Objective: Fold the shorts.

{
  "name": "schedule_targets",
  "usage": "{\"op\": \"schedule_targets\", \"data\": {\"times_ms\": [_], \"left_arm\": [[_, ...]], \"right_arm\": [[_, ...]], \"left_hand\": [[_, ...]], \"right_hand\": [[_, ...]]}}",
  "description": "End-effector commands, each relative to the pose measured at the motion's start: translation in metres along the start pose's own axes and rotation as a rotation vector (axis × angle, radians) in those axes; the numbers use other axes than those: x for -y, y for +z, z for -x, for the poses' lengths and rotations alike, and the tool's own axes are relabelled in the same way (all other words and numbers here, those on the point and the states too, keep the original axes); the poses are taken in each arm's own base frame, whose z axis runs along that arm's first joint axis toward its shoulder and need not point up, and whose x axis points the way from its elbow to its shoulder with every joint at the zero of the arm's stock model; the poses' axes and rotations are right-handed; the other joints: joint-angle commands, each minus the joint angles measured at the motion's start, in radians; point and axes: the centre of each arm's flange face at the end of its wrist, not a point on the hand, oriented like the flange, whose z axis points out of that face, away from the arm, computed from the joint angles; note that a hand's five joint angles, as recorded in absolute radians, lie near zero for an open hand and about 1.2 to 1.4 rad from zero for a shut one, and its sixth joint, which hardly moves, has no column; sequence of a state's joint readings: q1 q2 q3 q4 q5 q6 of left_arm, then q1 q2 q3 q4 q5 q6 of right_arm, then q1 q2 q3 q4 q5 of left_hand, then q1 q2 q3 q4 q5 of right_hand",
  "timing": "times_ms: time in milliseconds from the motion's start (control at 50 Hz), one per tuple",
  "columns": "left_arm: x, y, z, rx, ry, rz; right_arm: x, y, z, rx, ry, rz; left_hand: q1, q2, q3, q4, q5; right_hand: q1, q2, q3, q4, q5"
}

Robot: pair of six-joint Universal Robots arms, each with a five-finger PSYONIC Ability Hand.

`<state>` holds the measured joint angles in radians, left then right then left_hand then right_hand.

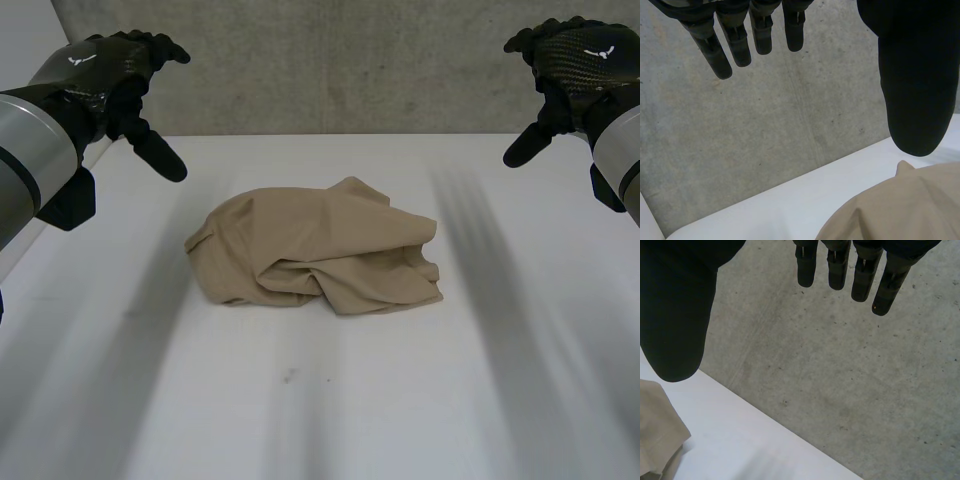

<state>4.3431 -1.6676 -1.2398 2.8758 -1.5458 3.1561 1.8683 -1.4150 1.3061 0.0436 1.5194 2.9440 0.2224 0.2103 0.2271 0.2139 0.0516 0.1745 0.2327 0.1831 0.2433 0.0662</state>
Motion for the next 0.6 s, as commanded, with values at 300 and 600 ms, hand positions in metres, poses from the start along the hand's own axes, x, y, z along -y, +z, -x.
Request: {"op": "schedule_targets", "data": {"times_ms": [300, 600], "left_arm": [[-0.109, 0.096, 0.017, -0.007, 0.053, 0.089], [-0.208, 0.158, 0.038, -0.033, 0.032, 0.225]], "right_arm": [[-0.008, -0.001, 0.008, 0.038, -0.056, 0.025], [-0.031, 0.005, 0.012, 0.057, -0.094, 0.083]], "left_hand": [[0.05, 0.062, 0.045, 0.058, 0.046], [0.322, 0.334, 0.318, 0.331, 0.318]], "right_hand": [[0.0, -0.058, -0.009, -0.069, -0.066], [0.0, -0.058, -0.009, -0.069, -0.066]]}}
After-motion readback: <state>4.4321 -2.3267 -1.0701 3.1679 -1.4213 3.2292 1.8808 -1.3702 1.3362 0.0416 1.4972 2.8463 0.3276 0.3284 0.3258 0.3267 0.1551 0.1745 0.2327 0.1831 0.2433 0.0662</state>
